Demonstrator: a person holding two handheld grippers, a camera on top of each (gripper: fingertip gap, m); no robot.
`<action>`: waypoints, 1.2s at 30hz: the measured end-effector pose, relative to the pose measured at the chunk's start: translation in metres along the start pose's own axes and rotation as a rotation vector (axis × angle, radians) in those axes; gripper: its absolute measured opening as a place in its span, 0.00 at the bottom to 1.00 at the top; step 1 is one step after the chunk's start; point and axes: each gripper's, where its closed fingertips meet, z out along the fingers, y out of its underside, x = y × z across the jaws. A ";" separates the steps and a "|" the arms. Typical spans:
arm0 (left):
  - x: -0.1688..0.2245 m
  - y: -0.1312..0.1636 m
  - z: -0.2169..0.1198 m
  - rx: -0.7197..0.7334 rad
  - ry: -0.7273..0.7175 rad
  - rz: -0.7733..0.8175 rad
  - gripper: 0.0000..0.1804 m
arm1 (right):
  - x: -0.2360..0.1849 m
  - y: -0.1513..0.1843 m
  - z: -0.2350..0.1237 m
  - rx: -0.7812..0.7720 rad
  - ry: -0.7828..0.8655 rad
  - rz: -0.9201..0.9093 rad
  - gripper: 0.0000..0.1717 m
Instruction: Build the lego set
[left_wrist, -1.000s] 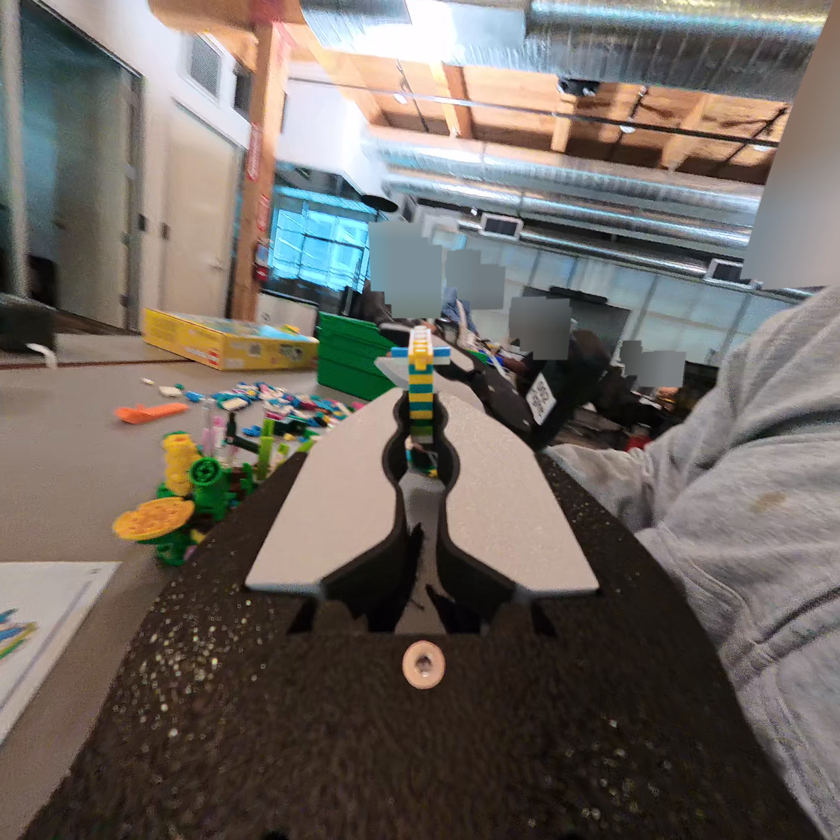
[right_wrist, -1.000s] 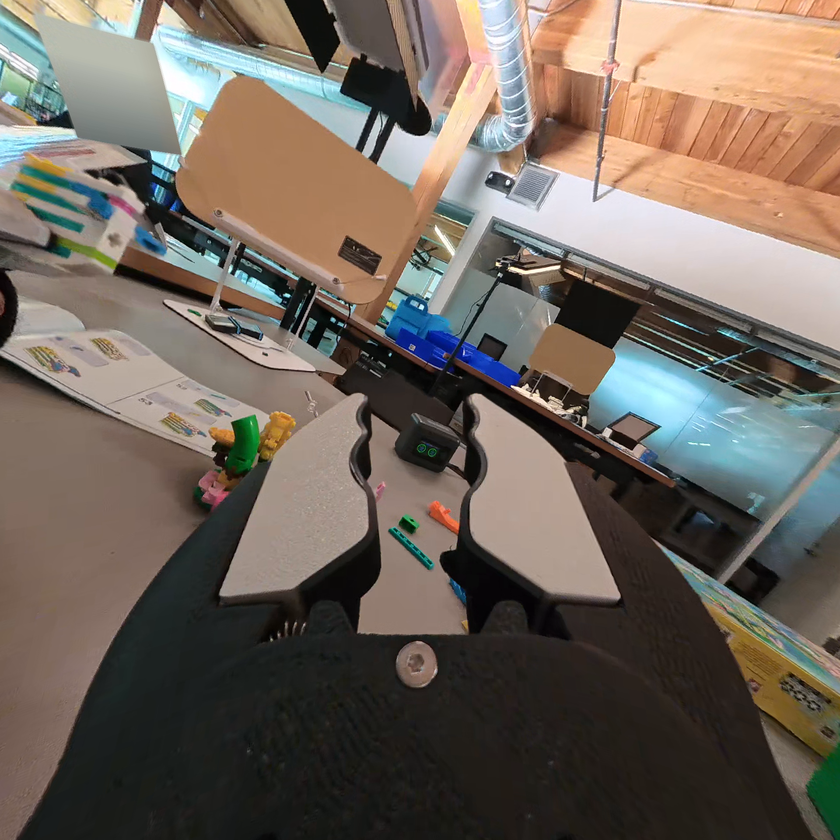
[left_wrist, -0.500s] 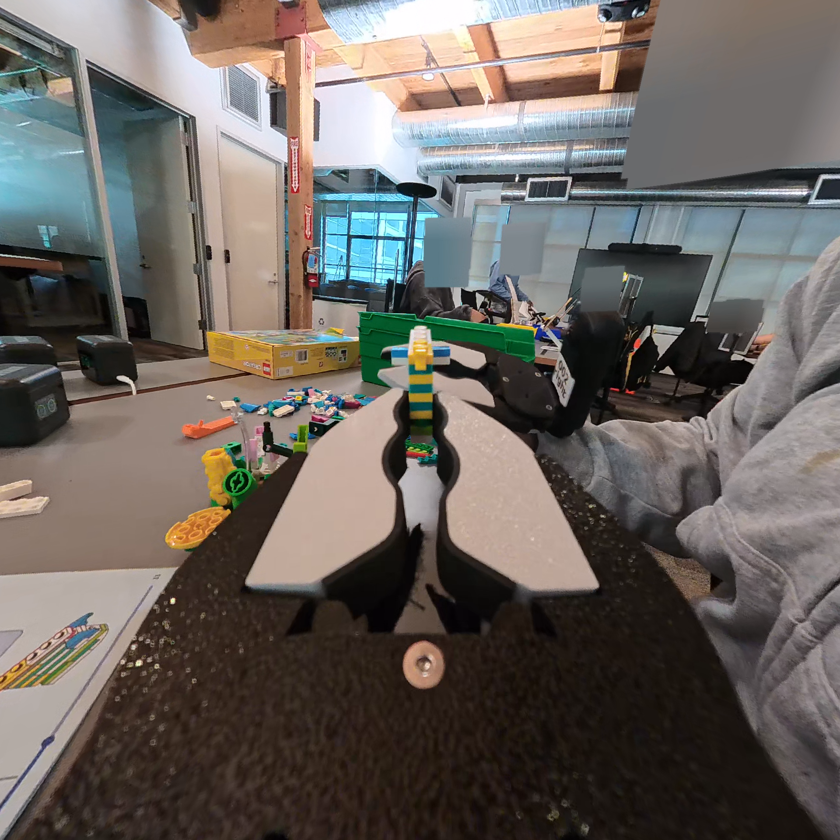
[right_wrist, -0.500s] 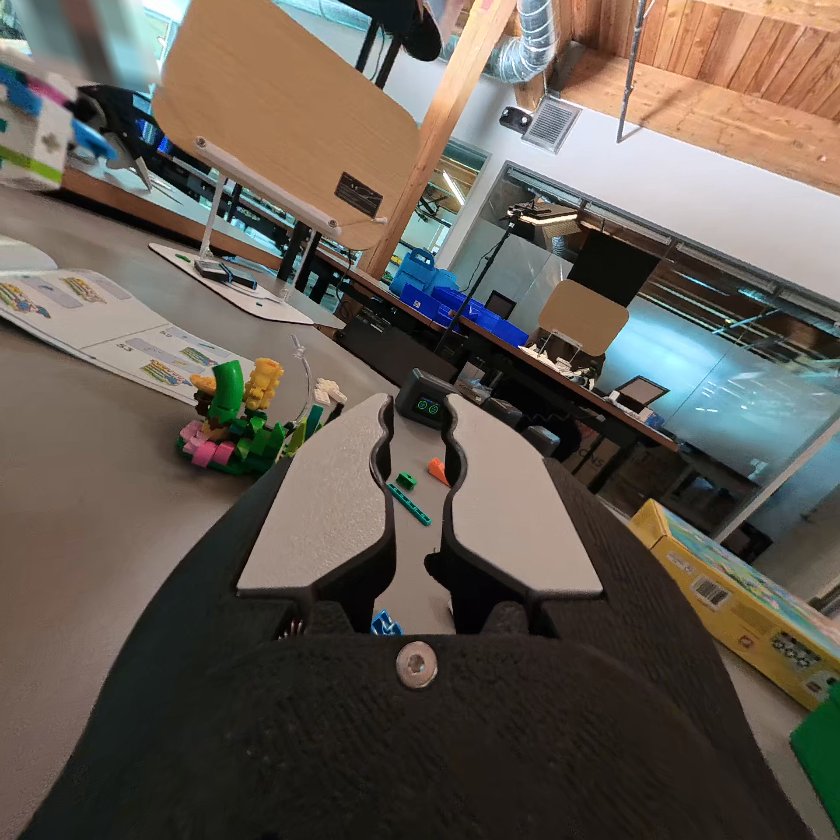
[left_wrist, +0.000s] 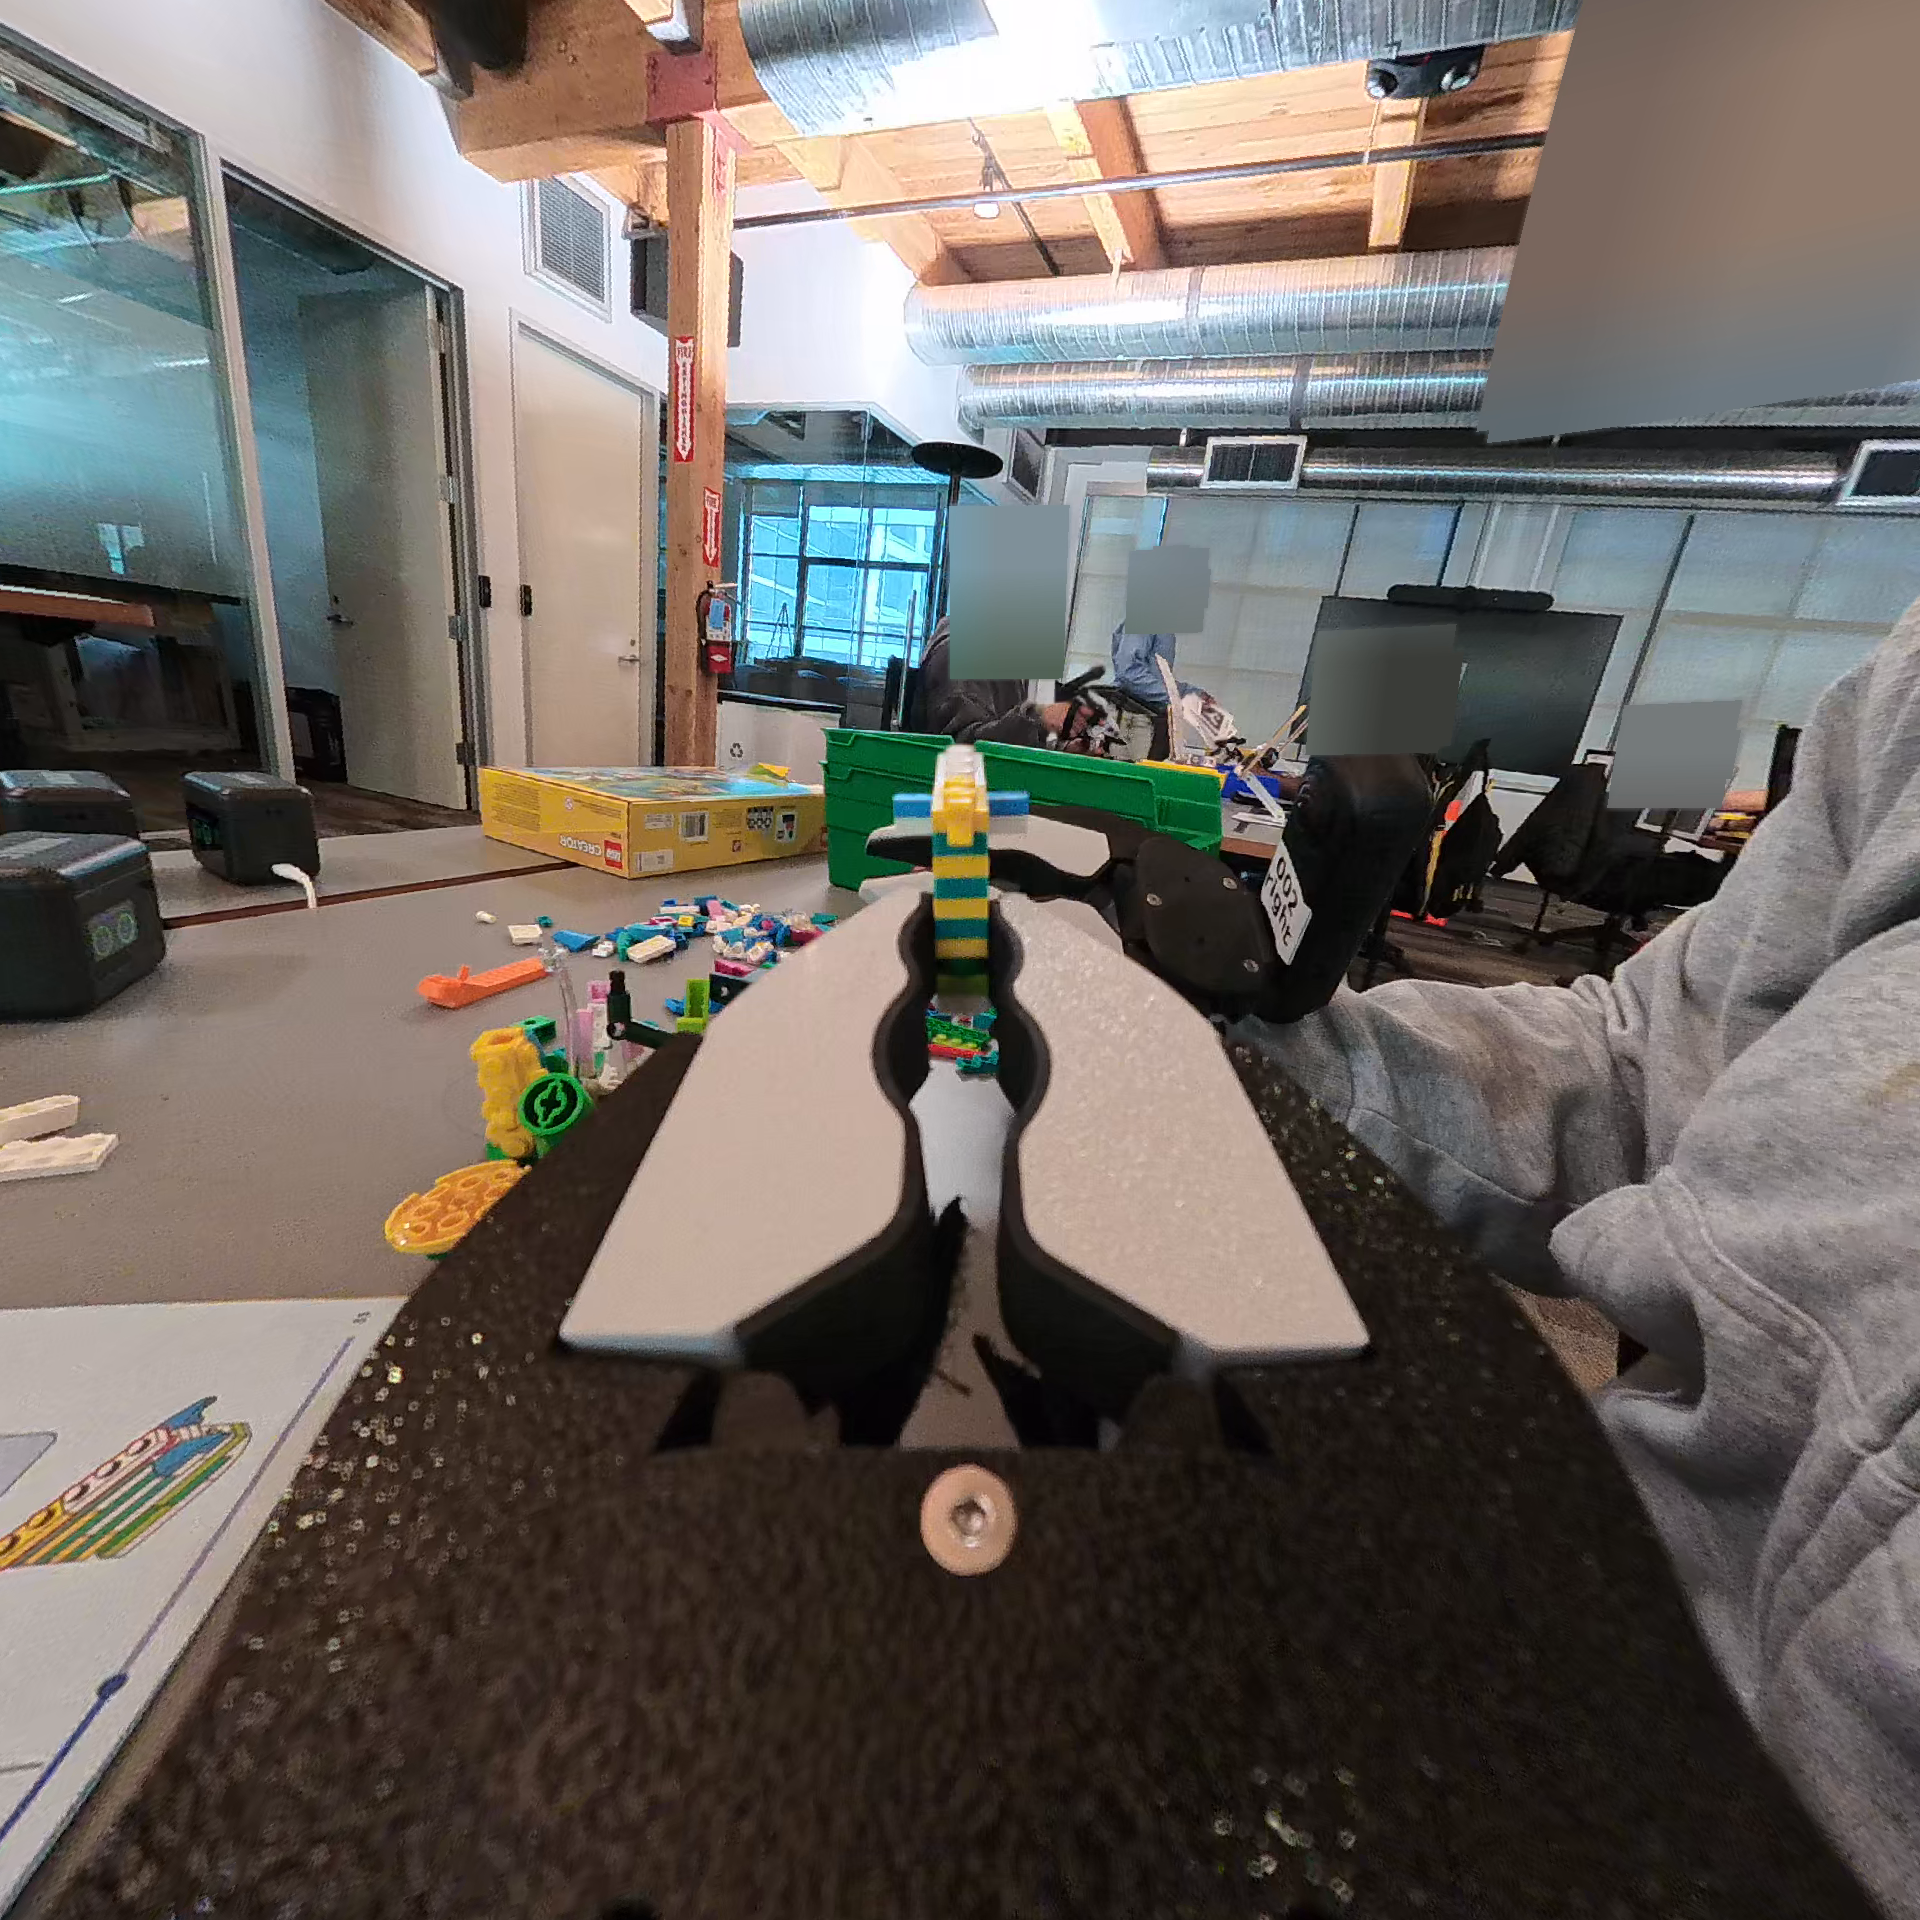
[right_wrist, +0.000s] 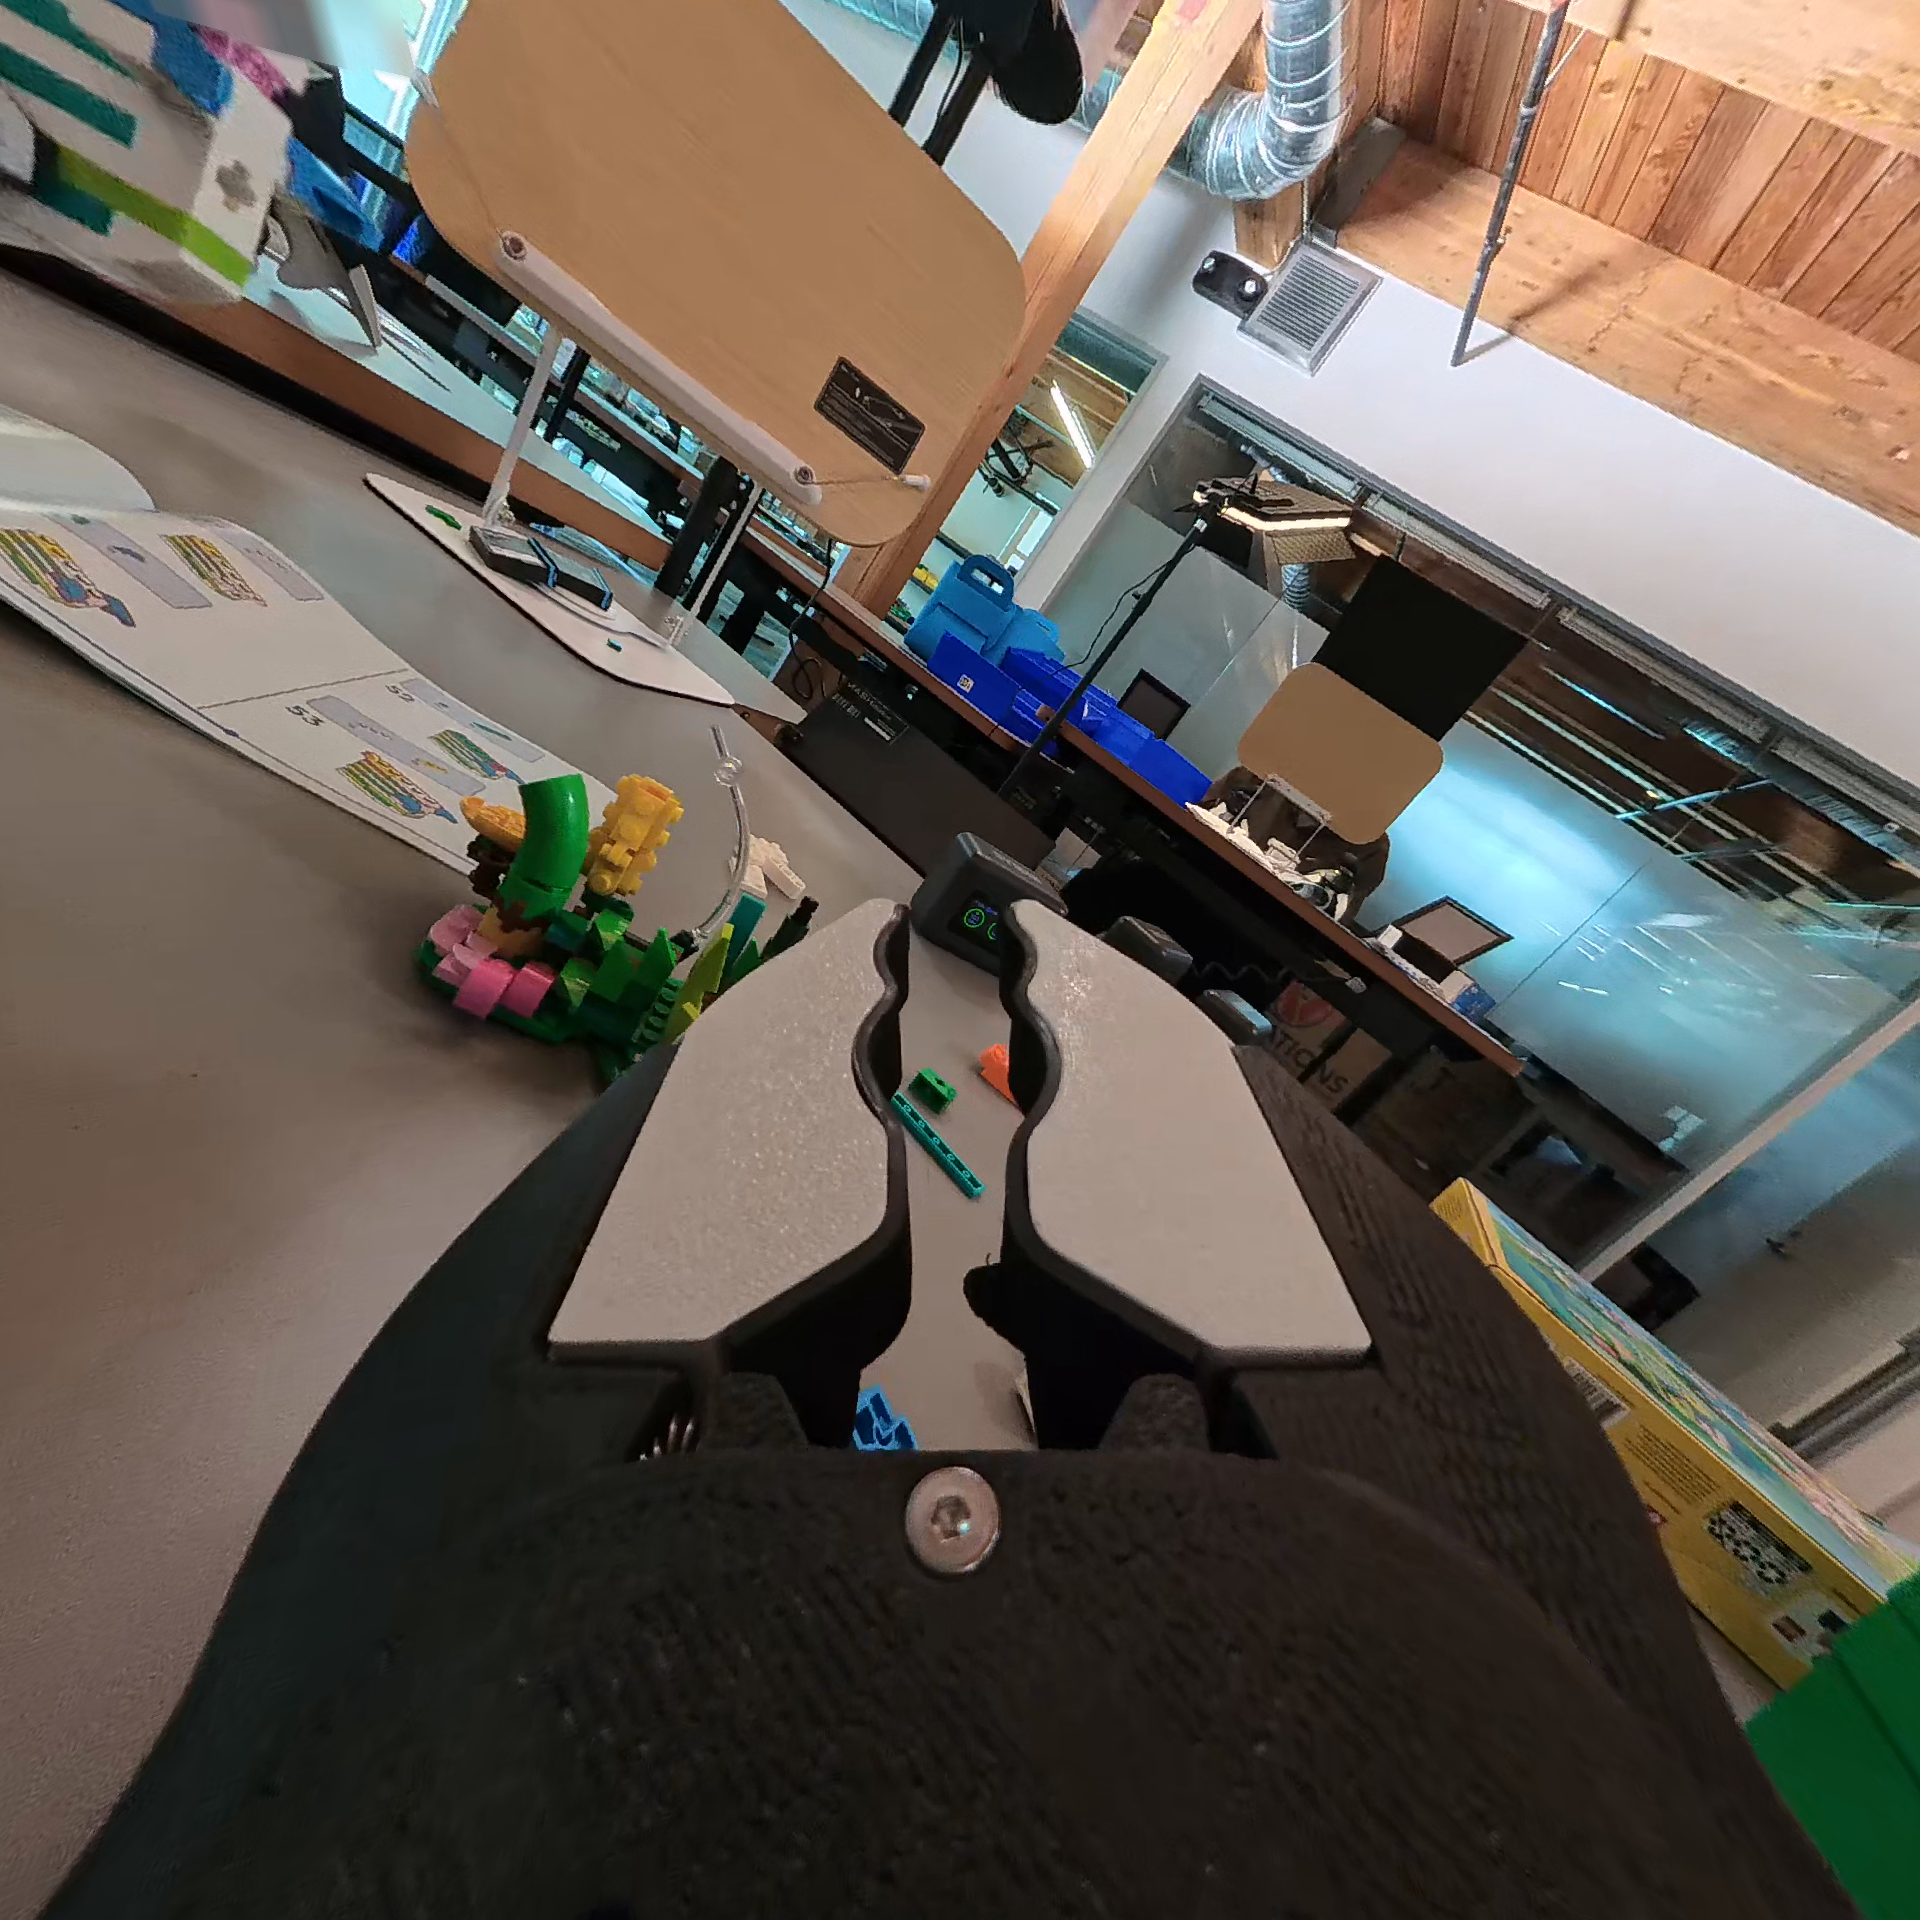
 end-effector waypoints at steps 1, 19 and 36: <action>0.000 -0.001 -0.001 0.006 -0.001 0.004 0.04 | 0.000 0.000 0.000 0.000 -0.002 -0.001 0.09; 0.006 -0.005 -0.006 0.033 -0.022 0.055 0.04 | -0.007 -0.002 -0.005 0.011 -0.019 -0.047 0.08; -0.003 -0.008 -0.009 0.055 -0.047 -0.009 0.04 | -0.014 -0.005 -0.010 0.022 -0.030 -0.092 0.08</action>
